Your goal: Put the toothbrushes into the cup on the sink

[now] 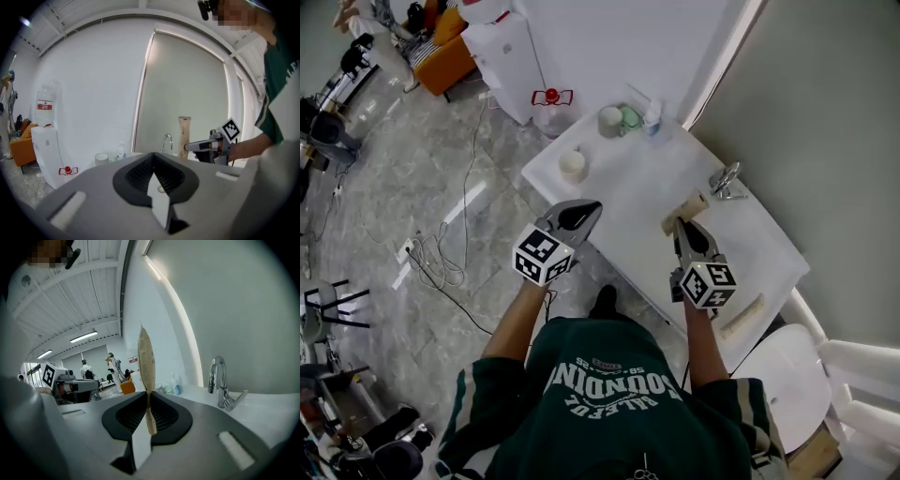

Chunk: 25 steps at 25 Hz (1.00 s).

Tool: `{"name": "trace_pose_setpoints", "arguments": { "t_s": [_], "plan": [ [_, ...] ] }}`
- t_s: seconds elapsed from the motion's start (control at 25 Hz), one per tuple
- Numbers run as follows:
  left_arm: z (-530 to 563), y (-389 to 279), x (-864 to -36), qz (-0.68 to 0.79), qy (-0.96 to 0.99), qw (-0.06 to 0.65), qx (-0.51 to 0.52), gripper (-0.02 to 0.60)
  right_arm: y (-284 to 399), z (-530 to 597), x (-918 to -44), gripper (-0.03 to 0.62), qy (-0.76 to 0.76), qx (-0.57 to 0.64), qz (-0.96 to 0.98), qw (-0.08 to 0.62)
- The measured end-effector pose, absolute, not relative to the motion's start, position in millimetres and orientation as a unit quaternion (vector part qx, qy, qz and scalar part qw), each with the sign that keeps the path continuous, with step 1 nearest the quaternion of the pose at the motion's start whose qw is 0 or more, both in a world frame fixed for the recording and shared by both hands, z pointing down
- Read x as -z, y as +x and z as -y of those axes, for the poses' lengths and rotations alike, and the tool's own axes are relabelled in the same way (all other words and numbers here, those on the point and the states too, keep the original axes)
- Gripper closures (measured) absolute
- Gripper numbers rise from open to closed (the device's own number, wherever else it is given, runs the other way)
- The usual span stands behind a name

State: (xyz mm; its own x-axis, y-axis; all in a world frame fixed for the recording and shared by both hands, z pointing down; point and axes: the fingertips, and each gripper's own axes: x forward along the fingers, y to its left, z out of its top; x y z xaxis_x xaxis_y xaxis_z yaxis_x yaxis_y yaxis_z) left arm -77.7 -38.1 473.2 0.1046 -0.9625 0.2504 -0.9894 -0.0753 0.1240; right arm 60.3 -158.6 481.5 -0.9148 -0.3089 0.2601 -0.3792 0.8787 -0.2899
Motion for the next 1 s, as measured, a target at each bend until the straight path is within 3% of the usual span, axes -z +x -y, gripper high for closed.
{"name": "trace_pose_setpoints", "arguments": {
  "t_s": [1.0],
  "plan": [
    [187, -107, -496, 0.501, 0.853, 0.134, -0.065, 0.531, 39, 224, -498, 0.562, 0.336, -0.176, 0.919, 0.106]
  ]
}}
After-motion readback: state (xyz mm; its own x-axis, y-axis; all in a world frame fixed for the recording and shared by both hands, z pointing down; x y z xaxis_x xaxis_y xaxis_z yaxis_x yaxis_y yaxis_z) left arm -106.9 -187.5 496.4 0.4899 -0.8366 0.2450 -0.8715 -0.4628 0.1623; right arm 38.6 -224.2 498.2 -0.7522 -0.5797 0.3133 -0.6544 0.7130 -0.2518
